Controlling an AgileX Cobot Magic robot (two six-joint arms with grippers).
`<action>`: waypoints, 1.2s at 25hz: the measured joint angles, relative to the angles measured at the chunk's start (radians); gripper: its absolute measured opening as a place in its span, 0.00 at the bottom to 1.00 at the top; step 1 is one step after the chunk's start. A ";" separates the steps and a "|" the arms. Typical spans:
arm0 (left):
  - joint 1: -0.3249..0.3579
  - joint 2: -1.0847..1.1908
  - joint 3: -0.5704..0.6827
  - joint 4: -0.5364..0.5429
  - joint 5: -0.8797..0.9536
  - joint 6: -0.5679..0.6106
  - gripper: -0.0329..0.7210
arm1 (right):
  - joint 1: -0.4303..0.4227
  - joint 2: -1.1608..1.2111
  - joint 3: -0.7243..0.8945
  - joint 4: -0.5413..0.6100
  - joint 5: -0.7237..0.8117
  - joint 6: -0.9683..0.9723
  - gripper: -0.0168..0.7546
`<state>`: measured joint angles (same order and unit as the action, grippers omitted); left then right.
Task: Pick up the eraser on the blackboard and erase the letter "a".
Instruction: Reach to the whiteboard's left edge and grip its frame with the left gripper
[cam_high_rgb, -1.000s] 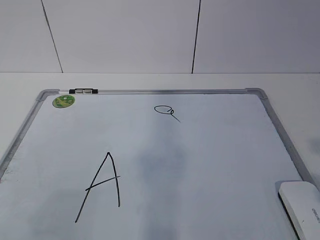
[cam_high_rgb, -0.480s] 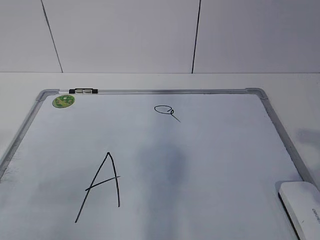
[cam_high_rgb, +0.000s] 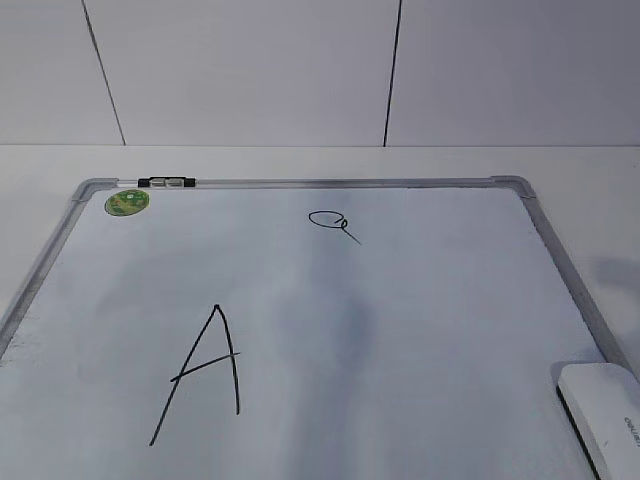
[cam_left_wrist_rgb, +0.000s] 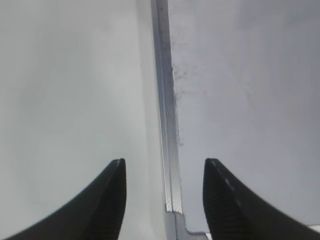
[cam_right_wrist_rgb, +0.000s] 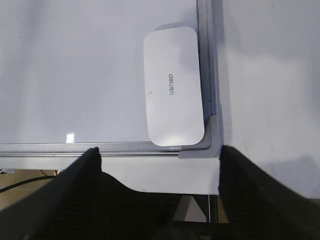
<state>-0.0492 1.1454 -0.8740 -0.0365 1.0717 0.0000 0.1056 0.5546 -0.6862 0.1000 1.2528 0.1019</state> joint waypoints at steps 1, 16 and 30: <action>0.000 0.032 -0.020 0.000 -0.020 0.000 0.54 | 0.000 0.000 0.000 0.000 0.000 0.000 0.75; 0.000 0.449 -0.187 0.004 -0.158 0.049 0.47 | 0.000 0.000 0.000 0.000 0.000 0.000 0.75; 0.000 0.610 -0.226 0.037 -0.201 0.055 0.45 | 0.000 0.000 0.000 0.000 0.000 0.000 0.75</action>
<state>-0.0492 1.7553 -1.0996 0.0000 0.8702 0.0552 0.1056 0.5546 -0.6862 0.1000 1.2528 0.1019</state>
